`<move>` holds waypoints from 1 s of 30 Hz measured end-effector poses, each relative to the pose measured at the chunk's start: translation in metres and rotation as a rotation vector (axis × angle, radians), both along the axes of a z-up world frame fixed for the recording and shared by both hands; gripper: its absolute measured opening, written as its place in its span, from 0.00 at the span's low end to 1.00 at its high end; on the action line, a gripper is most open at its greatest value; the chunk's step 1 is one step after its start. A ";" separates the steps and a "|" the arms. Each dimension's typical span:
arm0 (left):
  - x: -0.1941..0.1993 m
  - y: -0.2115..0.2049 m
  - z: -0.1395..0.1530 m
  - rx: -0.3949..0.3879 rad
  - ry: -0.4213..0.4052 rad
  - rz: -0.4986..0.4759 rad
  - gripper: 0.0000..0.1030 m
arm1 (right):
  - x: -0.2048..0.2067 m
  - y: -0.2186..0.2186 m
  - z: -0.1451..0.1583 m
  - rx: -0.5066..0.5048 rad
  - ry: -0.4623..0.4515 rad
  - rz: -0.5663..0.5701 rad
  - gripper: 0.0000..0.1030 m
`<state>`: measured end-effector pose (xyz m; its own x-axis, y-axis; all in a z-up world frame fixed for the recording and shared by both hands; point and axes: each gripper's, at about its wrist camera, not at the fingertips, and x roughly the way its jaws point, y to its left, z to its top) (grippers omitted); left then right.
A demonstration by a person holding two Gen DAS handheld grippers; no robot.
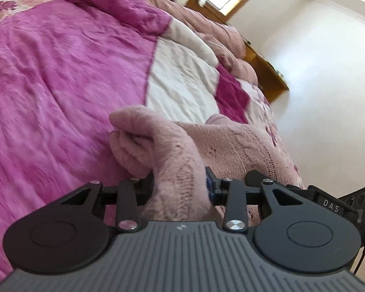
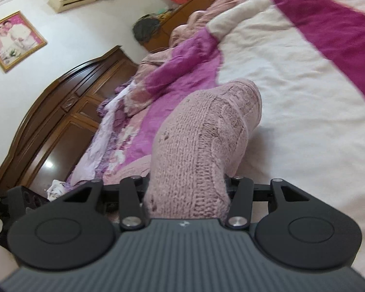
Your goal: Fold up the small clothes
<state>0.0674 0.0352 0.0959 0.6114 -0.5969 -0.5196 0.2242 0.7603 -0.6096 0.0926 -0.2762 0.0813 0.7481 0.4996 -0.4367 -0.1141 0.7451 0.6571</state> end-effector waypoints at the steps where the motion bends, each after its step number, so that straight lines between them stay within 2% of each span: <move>1: -0.008 -0.009 -0.003 0.008 0.000 -0.011 0.39 | -0.009 -0.006 -0.004 -0.004 0.011 -0.012 0.48; 4: -0.031 -0.031 -0.014 0.051 0.009 -0.046 0.38 | -0.029 -0.026 -0.026 0.003 0.078 -0.049 0.48; 6: -0.041 -0.042 -0.025 0.120 0.022 -0.052 0.39 | -0.036 -0.034 -0.045 0.014 0.137 -0.075 0.49; 9: -0.050 -0.047 -0.041 0.226 0.050 -0.044 0.40 | -0.043 -0.038 -0.063 -0.006 0.180 -0.102 0.53; 12: -0.062 -0.040 -0.042 0.248 0.045 -0.027 0.40 | -0.050 -0.033 -0.062 -0.054 0.158 -0.093 0.55; 18: -0.076 -0.038 -0.035 0.356 0.001 -0.004 0.47 | -0.065 -0.033 -0.049 -0.154 0.106 -0.083 0.56; 21: -0.078 -0.038 -0.034 0.413 -0.012 0.015 0.49 | -0.079 -0.032 -0.040 -0.221 0.052 -0.099 0.55; 23: -0.080 -0.037 -0.035 0.437 -0.016 0.024 0.49 | -0.090 -0.031 -0.032 -0.279 -0.008 -0.126 0.49; 24: -0.082 -0.037 -0.034 0.439 -0.016 0.026 0.49 | -0.094 -0.030 -0.028 -0.305 -0.036 -0.136 0.39; 27: -0.084 -0.038 -0.030 0.447 -0.026 0.030 0.49 | -0.097 -0.025 -0.022 -0.344 -0.075 -0.120 0.23; 30: -0.086 -0.039 -0.029 0.461 -0.033 0.033 0.49 | -0.088 -0.017 -0.032 -0.388 -0.045 -0.079 0.21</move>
<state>-0.0187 -0.0043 0.0673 0.6473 -0.2878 -0.7058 0.2087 0.9575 -0.1990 0.0044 -0.2934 0.0495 0.8005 0.2444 -0.5473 -0.0691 0.9446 0.3207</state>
